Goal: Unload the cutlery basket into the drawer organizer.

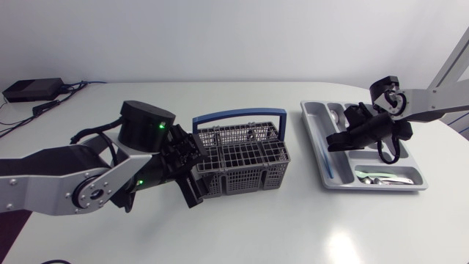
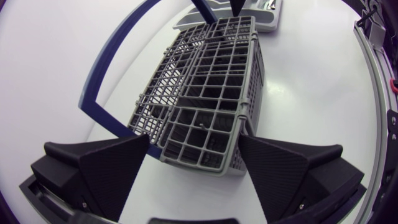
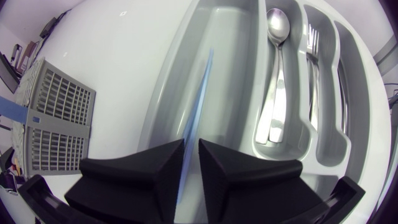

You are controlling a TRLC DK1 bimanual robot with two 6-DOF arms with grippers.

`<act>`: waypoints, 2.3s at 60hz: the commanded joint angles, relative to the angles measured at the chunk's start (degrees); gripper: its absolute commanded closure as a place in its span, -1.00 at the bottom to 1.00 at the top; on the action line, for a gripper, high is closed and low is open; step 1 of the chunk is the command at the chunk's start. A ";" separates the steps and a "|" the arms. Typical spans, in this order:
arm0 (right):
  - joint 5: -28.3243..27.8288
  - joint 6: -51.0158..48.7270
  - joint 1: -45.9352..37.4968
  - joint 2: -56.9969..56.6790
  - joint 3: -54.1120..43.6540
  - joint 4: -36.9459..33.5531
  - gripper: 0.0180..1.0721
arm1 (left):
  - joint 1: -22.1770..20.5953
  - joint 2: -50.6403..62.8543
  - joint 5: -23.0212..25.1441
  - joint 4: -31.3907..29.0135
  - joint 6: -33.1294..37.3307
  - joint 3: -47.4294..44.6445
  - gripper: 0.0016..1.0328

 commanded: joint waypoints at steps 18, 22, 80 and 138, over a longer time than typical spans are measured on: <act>0.35 0.11 1.95 -8.25 -2.14 -1.37 -0.05 | 4.03 1.20 -1.33 3.28 3.63 -2.18 -0.91; -0.52 -0.59 4.14 -12.21 -3.90 -1.28 -0.05 | 4.21 -1.27 -1.33 3.10 3.45 -2.70 -0.91; 4.75 5.56 25.50 -12.82 -5.48 -0.67 -0.05 | 12.64 10.69 0.69 12.68 2.39 2.39 -0.91; 6.86 7.32 29.28 -10.89 -3.55 -0.49 -0.05 | 15.11 13.06 0.69 12.86 3.45 5.30 -0.92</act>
